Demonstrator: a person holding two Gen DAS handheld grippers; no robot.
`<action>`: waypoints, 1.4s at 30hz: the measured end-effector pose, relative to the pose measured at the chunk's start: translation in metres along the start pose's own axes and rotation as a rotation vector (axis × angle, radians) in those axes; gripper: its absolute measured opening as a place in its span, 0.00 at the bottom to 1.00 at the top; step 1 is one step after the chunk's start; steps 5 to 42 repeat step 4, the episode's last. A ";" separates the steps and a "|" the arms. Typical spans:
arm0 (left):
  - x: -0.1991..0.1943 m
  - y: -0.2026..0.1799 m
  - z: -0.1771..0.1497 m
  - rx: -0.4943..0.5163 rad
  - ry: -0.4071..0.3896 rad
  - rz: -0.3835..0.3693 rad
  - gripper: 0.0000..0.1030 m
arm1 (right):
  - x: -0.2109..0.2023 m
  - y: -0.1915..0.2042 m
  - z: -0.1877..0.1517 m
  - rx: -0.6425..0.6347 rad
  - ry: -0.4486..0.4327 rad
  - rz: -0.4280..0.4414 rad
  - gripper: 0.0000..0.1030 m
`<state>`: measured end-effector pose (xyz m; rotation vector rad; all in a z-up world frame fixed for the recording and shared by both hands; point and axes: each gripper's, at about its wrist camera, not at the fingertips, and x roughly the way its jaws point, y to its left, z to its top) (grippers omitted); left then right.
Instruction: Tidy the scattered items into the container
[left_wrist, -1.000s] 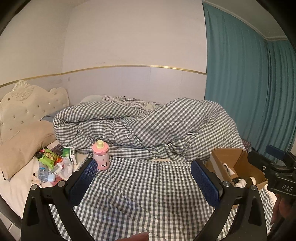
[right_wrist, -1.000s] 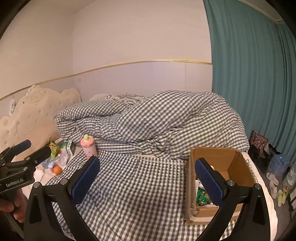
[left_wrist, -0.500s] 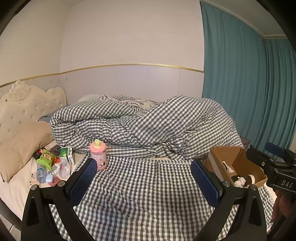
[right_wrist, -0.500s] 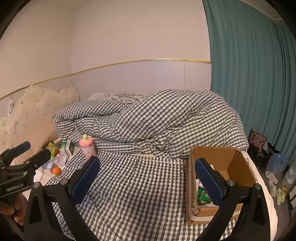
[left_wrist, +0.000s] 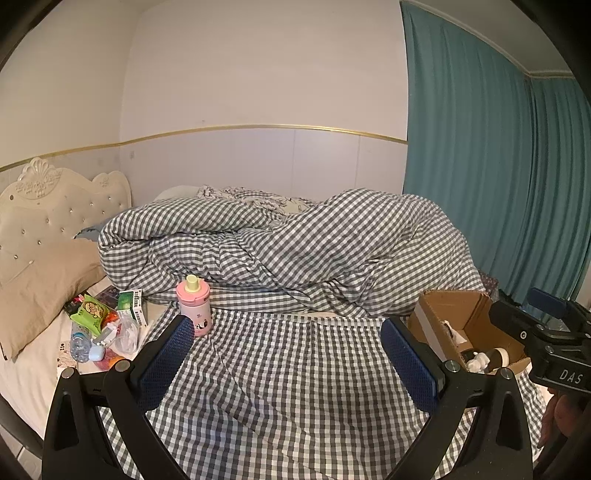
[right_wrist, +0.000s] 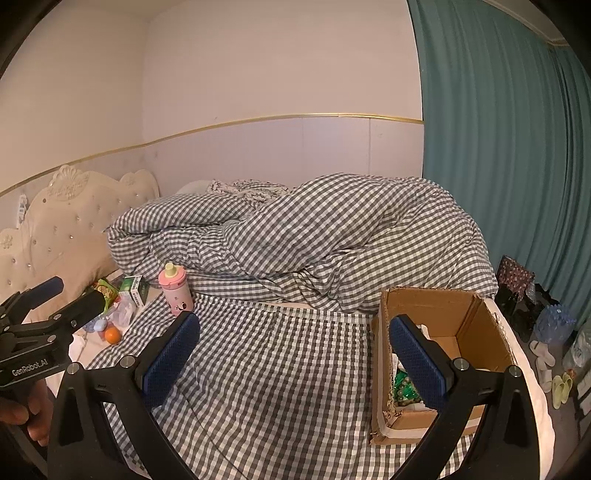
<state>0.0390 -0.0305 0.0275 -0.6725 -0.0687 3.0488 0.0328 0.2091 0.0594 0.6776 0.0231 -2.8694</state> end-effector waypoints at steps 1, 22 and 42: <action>0.000 0.000 0.000 0.001 0.000 -0.001 1.00 | 0.000 0.000 0.000 0.000 0.000 0.000 1.00; 0.000 -0.002 -0.001 0.001 -0.001 -0.004 1.00 | -0.001 -0.001 -0.001 0.000 -0.001 0.001 1.00; 0.000 -0.002 -0.001 0.001 -0.001 -0.004 1.00 | -0.001 -0.001 -0.001 0.000 -0.001 0.001 1.00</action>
